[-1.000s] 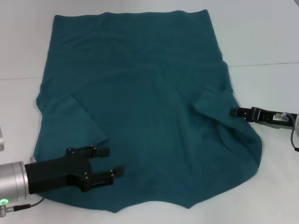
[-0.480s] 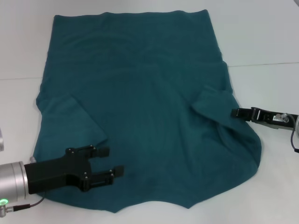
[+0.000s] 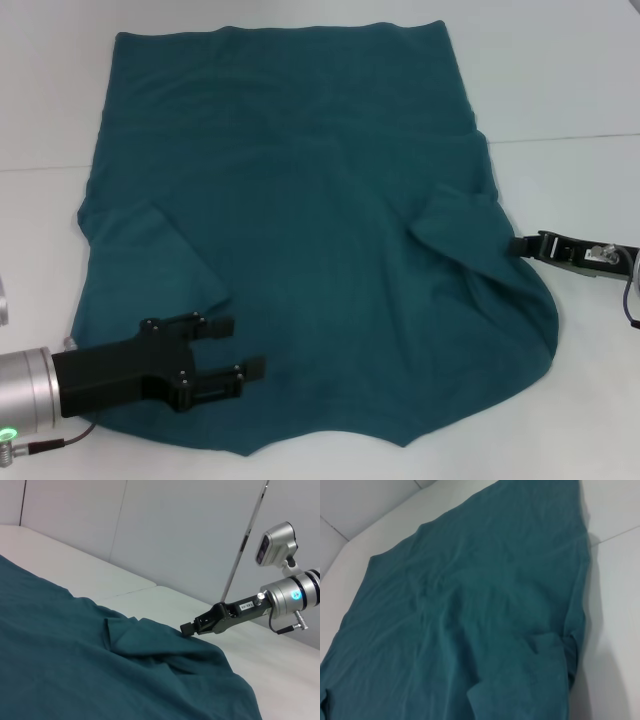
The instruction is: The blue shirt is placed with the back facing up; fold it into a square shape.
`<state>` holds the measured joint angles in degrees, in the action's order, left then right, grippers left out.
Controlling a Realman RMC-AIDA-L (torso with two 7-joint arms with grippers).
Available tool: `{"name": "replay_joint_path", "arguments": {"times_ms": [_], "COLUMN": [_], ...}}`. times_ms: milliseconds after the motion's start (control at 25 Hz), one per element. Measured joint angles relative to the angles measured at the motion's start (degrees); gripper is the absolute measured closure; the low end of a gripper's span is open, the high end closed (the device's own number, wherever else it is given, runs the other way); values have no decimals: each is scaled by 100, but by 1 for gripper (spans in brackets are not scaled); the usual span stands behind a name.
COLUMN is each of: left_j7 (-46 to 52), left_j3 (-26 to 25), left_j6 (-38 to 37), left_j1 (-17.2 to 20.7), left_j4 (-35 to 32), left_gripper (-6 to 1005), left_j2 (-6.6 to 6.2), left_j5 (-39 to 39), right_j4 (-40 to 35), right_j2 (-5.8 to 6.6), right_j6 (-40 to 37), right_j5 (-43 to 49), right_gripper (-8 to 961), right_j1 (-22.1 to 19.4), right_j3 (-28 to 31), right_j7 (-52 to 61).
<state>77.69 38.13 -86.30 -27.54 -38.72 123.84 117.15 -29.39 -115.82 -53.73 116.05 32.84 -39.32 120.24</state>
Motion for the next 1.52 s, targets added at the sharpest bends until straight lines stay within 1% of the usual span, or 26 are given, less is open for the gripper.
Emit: {"name": "replay_joint_path", "arguments": {"times_ms": [200, 320, 520, 640, 920, 1080, 1520], "left_j7": [0, 0, 0, 0, 0, 0, -8], "left_j3": [2, -2, -17, -28, -34, -37, -43], "left_j6": [0, 0, 0, 0, 0, 0, 29], "left_j1": [-3, -5, -6, -2, 23, 28, 11], "left_j4": [-3, -3, 0, 5, -1, -5, 0], "left_gripper": [246, 246, 247, 247, 247, 247, 247], "left_j2": [0, 0, 0, 0, 7, 9, 9], "left_j5": [0, 0, 0, 0, -33, -45, -54], "right_j4": [-20, -23, -28, -58, -182, -182, -106], "right_j2": [0, 0, 2, 23, 32, 1, -133], "right_j6": [-21, -168, -698, -930, -1263, -1344, -1250], "right_j5": [-53, -227, -746, -952, -1016, -994, -978], "right_gripper": [953, 954, 950, 945, 932, 925, 905], "right_j1": [-49, -89, -154, -165, -87, 18, 205], "right_j3": [20, 67, 82, 83, 40, -46, -615], "right_j7": [-35, -257, -845, -1015, -1058, -1060, -1017]}}
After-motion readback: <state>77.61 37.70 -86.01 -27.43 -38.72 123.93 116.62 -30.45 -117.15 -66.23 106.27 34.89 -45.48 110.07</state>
